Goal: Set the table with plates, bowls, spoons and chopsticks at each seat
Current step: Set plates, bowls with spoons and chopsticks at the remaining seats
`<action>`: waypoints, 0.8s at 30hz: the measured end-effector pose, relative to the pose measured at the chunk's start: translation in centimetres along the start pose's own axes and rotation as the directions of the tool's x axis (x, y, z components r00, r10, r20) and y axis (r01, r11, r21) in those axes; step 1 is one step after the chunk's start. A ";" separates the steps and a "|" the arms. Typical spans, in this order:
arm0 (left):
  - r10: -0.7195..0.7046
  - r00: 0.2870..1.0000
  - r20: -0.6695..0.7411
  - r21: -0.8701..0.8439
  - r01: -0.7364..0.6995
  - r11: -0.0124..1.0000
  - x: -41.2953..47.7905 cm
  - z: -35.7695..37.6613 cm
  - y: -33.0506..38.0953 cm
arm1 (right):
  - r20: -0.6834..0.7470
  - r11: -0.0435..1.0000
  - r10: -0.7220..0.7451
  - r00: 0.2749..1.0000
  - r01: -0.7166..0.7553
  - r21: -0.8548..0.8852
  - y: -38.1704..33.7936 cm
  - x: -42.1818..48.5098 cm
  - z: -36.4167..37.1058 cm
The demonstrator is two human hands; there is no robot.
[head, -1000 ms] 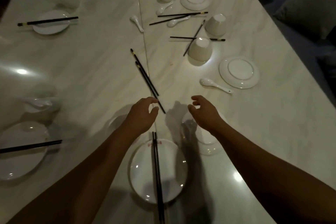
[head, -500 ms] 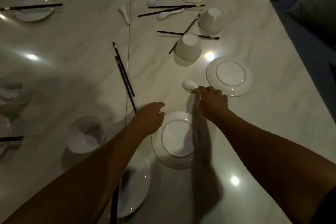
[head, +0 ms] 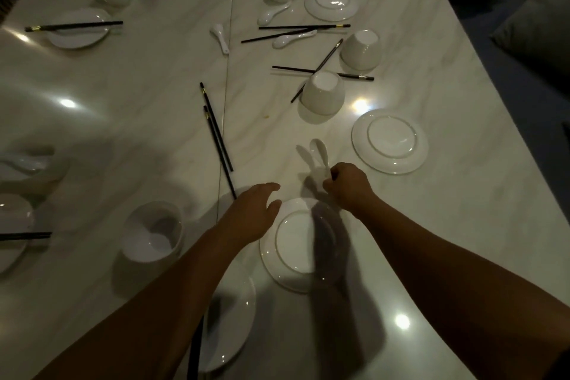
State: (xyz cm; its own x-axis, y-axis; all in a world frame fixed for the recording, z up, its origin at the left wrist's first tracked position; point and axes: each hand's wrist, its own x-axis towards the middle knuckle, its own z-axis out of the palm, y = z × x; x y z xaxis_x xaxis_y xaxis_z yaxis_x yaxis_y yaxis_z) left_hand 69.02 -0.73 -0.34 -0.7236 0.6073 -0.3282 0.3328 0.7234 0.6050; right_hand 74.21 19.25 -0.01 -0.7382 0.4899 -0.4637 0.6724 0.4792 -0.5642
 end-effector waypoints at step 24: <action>-0.284 0.876 -0.389 -0.274 0.185 0.944 -15.3 -7.6 -19.0 | 0.376 0.920 -0.063 0.924 -0.092 0.381 -15.1 -14.8 19.4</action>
State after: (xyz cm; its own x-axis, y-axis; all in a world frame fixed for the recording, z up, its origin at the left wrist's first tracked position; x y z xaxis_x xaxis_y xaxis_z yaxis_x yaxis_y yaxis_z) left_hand 69.20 -26.26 -1.33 -0.9638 0.1990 -0.1775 0.0150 0.7049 0.7091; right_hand 73.88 -9.34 2.13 -0.7451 0.1485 -0.6502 0.6662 0.1185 -0.7363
